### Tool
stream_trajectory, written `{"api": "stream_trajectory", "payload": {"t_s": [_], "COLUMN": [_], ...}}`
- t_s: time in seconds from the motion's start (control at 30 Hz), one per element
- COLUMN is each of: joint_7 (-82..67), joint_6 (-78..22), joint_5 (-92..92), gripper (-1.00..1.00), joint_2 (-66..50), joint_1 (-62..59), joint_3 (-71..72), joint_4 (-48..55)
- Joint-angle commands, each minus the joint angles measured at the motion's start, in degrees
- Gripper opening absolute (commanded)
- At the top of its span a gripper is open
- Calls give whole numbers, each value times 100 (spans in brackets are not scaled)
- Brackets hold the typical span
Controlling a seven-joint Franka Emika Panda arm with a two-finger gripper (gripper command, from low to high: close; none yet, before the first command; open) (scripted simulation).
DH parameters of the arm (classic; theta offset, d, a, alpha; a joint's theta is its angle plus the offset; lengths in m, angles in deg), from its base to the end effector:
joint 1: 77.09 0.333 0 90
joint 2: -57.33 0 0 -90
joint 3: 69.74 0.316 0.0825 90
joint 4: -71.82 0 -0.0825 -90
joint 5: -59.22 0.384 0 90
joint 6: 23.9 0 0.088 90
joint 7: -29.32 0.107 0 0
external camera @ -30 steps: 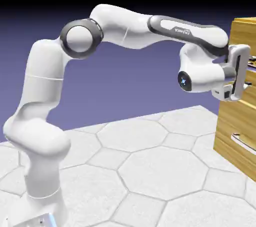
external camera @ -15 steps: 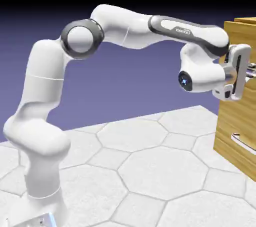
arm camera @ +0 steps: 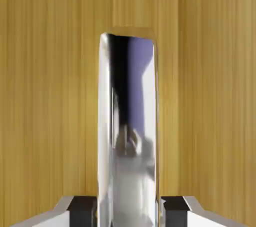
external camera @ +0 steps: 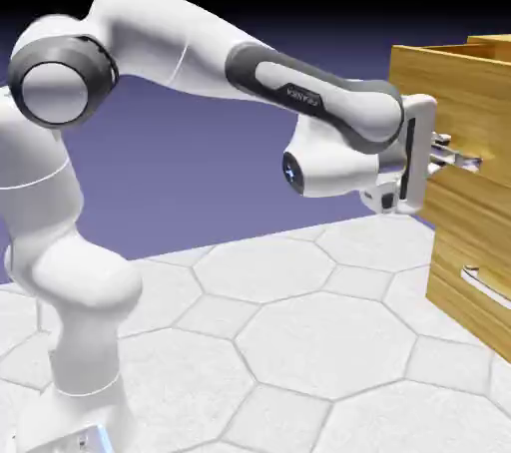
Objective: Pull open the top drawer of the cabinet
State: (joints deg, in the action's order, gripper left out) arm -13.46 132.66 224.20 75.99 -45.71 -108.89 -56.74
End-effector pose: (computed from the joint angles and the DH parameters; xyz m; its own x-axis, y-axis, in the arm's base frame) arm 0.4836 -0.0951 0.4866 -0.0021 -0.7059 -0.7084 0.0036 0.7083 -0.7059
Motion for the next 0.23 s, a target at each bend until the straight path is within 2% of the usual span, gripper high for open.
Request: {"api": "stream_trajectory", "payload": {"t_s": [0.0, 0.07, 0.1, 0.2], "joint_7": [-142, -335, -335, -85], "joint_6": [34, 84, 84, 41], "joint_5": [30, 86, 86, -30], "gripper": [-100, -100, 100, 100], "joint_2": [209, 519, 519, 564], "joint_1": [-65, -207, -207, -622], "joint_3": [75, 190, 190, 573], "joint_4": [-168, -416, -416, -516]}}
